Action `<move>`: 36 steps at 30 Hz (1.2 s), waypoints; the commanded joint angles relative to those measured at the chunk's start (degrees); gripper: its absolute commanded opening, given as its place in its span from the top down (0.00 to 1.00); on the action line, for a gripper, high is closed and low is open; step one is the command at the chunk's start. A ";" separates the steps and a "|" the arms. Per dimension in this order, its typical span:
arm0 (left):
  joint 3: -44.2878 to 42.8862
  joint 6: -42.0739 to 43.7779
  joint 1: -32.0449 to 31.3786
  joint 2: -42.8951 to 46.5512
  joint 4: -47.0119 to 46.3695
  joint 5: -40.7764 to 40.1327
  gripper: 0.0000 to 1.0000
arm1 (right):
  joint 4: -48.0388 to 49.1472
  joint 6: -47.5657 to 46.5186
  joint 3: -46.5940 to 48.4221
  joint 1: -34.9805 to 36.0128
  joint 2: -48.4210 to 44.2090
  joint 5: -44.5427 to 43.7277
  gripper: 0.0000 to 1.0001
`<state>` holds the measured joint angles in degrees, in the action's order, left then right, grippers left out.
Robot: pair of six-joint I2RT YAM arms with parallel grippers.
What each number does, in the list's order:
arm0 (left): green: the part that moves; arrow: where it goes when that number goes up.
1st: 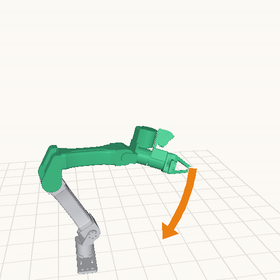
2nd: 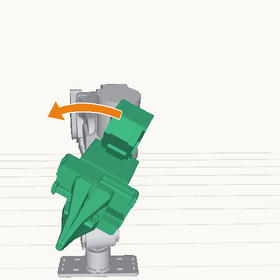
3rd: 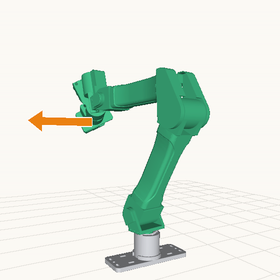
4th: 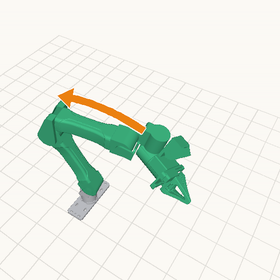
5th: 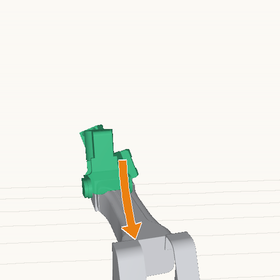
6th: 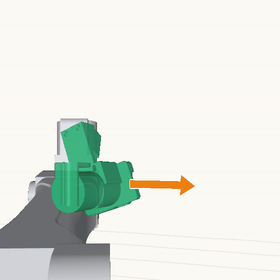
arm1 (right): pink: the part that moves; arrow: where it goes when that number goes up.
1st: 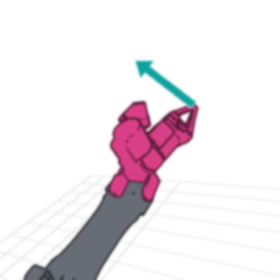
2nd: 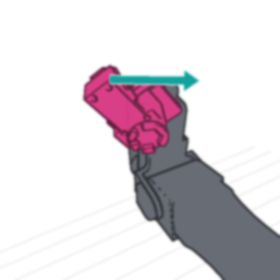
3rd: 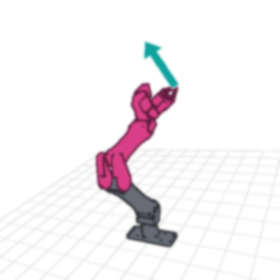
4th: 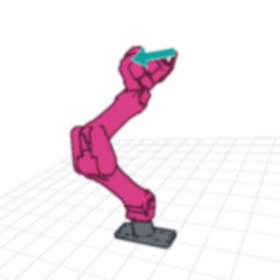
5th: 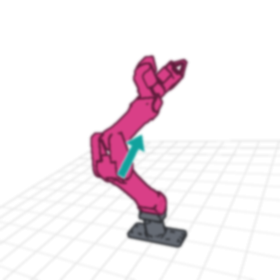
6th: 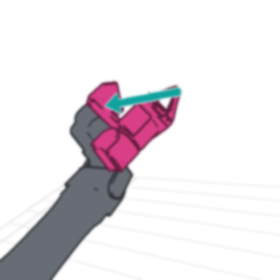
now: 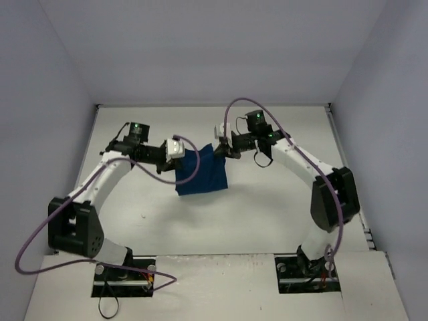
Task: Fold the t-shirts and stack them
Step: Fold the long partially folded tshirt into a neat square
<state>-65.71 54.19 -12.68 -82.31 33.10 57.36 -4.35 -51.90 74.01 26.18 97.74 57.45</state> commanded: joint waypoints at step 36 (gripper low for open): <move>-58.74 -38.26 10.43 -55.47 -6.99 9.11 0.84 | 2.57 40.05 46.90 -13.52 45.14 17.82 1.00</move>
<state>-120.17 17.75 -2.39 -138.32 29.29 67.27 -3.90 -14.50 115.06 12.84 143.31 74.63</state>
